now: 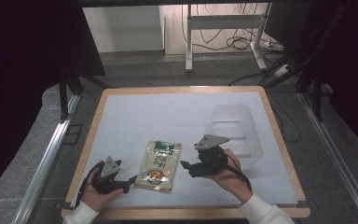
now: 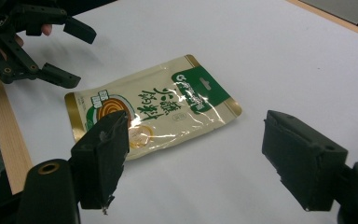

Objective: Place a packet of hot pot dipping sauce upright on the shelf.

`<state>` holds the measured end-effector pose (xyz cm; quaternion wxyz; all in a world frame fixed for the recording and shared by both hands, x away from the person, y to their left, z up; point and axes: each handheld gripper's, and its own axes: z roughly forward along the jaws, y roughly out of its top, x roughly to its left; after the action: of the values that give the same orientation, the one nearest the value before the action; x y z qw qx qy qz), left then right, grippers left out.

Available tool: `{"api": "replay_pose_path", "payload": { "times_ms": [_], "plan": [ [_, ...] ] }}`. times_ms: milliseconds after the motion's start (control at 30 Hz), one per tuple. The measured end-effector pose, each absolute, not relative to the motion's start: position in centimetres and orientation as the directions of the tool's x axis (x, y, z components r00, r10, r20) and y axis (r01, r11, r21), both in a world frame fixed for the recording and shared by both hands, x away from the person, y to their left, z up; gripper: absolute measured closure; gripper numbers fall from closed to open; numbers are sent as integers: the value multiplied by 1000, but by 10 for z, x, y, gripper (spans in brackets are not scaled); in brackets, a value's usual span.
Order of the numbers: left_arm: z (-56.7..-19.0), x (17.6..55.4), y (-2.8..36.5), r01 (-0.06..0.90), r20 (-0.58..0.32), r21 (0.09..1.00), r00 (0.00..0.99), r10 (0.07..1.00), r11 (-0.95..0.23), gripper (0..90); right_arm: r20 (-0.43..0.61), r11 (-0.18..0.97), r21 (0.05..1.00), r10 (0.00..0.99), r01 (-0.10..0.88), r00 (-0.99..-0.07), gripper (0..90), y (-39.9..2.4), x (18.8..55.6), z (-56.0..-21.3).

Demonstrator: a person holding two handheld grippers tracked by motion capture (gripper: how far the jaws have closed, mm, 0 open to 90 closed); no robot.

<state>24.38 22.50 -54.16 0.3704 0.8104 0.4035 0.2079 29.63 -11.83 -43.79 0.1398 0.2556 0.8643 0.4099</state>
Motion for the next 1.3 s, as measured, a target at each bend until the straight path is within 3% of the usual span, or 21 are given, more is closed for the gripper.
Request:
{"api": "replay_pose_path", "payload": {
  "times_ms": [500,1000,1300],
  "plan": [
    [-541,244,226,501,44,764,590,806,-408,154,-9,530,777,548,339,-836,239,-109,324,-413],
    [-540,243,228,495,48,767,590,806,-407,154,5,574,730,538,371,-843,238,-88,352,-414],
    [-540,242,228,495,35,773,590,807,-395,154,55,622,664,513,416,-856,237,-59,375,-433]
  ]
}}
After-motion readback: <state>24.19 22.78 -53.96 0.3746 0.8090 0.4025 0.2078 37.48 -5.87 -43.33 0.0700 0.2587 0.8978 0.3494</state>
